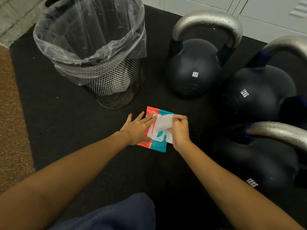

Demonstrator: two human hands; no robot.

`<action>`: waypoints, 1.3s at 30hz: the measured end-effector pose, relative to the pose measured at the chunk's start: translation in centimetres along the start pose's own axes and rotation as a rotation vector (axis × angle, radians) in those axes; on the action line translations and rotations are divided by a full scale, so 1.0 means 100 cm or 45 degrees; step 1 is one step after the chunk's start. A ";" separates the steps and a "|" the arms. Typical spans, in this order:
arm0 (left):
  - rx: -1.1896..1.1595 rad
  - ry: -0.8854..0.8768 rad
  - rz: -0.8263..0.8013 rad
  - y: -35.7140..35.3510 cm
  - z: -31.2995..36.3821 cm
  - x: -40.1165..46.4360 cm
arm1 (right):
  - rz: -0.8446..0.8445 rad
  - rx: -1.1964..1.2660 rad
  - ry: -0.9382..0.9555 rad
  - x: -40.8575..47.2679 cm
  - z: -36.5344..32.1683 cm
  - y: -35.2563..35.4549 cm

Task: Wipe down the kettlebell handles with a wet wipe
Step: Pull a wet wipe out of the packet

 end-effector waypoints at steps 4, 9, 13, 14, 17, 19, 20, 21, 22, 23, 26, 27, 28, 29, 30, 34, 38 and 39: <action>0.007 0.010 -0.007 0.000 0.000 0.000 | 0.229 0.157 0.150 0.000 -0.025 0.023; -0.021 0.021 -0.022 0.000 0.002 -0.002 | 0.317 0.359 0.062 0.009 -0.034 0.046; -0.033 0.019 -0.030 0.000 0.004 -0.003 | 0.099 0.154 -0.221 0.010 -0.014 0.046; -0.038 0.019 -0.033 0.001 0.004 -0.003 | 0.111 0.023 -0.295 0.007 -0.006 0.051; -0.059 0.021 -0.035 0.002 0.006 -0.003 | 0.178 -0.232 -0.405 0.003 0.011 0.065; -0.073 0.020 -0.024 0.003 0.005 -0.003 | 0.178 -0.394 -0.398 0.003 0.016 0.071; -0.081 0.017 -0.018 0.003 0.005 -0.003 | 0.153 -0.435 -0.394 0.002 0.018 0.072; -0.092 0.013 -0.013 0.002 0.005 -0.003 | 0.107 -0.452 -0.394 0.003 0.020 0.071; -0.108 0.011 -0.009 0.002 0.005 -0.003 | 0.037 -0.445 -0.377 0.002 0.020 0.068; -0.132 0.012 -0.007 0.001 0.004 -0.004 | -0.019 -0.432 -0.343 0.002 0.017 0.065; -0.191 0.024 0.011 0.000 0.003 -0.007 | -0.029 -0.431 -0.341 -0.009 0.006 0.060; -0.199 0.030 0.016 0.001 0.002 -0.008 | -0.057 -0.443 -0.322 -0.011 0.002 0.055; -0.202 0.034 0.019 0.001 0.001 -0.008 | -0.107 -0.474 -0.268 -0.013 -0.003 0.047; -0.199 0.036 0.018 0.001 0.000 -0.008 | -0.178 -0.502 -0.193 -0.015 -0.008 0.037; -0.190 0.035 0.015 0.000 -0.001 -0.008 | -0.245 -0.520 -0.112 -0.018 -0.012 0.026; -0.142 0.019 0.042 -0.001 -0.003 -0.008 | -0.456 -0.857 0.198 -0.023 -0.006 -0.009; -0.166 0.026 0.053 -0.003 -0.005 -0.012 | -0.467 -1.542 0.517 -0.029 0.004 -0.030; -0.163 0.026 0.047 -0.004 -0.005 -0.013 | -0.431 -1.685 0.565 -0.029 0.007 -0.032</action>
Point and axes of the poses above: each hand's wrist, its own x-axis towards the middle knuckle, its own y-axis out of the back of the hand, z = x × y, the point moved 10 cm from there along x, towards the middle knuckle, and after that the axes turned 1 degree about -x, right-handed, at the moved point
